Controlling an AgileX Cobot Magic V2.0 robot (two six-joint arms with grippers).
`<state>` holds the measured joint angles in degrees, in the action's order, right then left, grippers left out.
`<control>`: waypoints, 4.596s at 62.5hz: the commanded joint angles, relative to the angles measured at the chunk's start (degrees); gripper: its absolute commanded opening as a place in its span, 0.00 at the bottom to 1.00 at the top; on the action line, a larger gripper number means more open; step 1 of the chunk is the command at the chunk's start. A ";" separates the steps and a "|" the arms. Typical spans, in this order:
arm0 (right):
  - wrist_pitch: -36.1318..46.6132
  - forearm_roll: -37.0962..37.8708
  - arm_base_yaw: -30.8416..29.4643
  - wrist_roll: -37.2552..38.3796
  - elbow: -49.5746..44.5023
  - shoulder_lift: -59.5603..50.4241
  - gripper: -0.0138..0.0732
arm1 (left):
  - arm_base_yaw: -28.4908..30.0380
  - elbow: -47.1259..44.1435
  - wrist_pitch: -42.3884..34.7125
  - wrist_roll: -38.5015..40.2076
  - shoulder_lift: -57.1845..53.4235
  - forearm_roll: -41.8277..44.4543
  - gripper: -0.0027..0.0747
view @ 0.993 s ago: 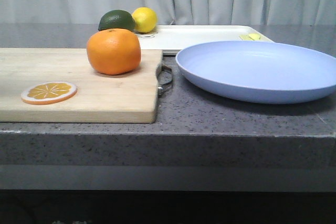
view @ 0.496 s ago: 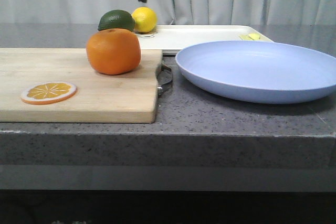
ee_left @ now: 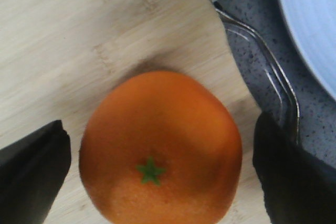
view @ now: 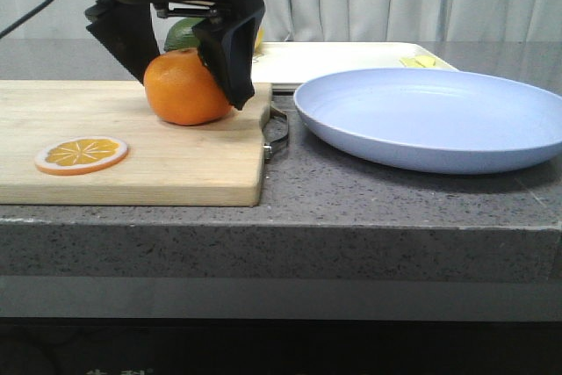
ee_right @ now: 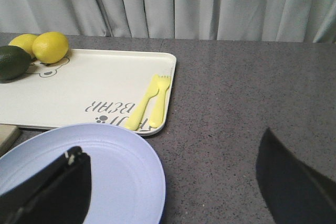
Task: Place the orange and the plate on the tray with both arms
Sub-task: 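Lower the left gripper over the orange and close on it, then lift the orange with the left gripper and carry it over the blue plate, then lower the orange onto the plate, open the left gripper and withdraw, then grip the rim of the blue plate with the right gripper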
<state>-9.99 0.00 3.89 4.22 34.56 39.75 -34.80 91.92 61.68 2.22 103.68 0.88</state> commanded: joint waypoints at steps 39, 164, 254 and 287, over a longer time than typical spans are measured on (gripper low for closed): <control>4.99 0.00 -0.24 0.07 2.21 0.11 0.90 | -0.76 11.64 -4.83 -1.49 -1.70 -7.11 0.32; 4.99 0.00 -0.24 0.07 2.21 0.11 0.90 | -13.95 22.15 1.44 -1.58 6.96 -0.19 0.01; 3.44 0.00 -0.24 0.07 2.38 9.15 0.90 | 30.01 -44.27 -25.85 1.60 -54.29 -0.88 0.01; -13.36 -3.62 -0.24 0.12 17.28 28.64 0.90 | 30.01 -65.47 -30.75 1.50 -89.57 -0.88 0.01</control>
<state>-23.15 -2.62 3.89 4.22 47.18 65.72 -4.90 26.46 35.70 3.39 17.58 0.49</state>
